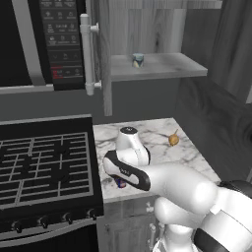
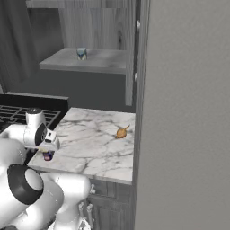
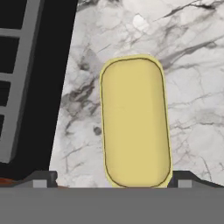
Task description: Restock the canned food cabinet by taking the new fresh canned food from the counter and placing it in the cabinet. Then, take the old canned food from the cabinet and place it on the counter.
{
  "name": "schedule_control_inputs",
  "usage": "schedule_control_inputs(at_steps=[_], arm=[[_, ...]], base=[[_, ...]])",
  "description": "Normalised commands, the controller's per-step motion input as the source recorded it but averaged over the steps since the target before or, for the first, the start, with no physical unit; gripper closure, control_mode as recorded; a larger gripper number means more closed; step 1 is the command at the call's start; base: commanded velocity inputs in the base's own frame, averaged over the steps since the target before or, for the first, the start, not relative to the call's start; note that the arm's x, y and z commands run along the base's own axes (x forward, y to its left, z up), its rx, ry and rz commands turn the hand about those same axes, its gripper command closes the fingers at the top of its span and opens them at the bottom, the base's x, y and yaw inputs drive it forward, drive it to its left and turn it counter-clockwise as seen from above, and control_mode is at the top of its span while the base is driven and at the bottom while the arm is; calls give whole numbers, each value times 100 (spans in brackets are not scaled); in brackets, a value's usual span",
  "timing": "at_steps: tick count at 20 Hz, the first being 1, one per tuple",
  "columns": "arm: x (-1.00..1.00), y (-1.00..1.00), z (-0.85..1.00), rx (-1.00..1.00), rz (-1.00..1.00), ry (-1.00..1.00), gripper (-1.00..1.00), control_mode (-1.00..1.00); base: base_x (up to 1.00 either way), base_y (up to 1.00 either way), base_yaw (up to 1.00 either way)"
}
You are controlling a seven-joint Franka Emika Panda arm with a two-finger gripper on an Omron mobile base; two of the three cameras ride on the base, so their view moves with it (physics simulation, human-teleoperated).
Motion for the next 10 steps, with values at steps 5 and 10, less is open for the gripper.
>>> schedule_control_inputs(at_steps=[5,10], arm=[[-1,-1,-35,-3,3,1,-100,-100],[-3,-4,-13,-1,1,0,-100,-100]], base=[[0,0,0],[0,0,0]])
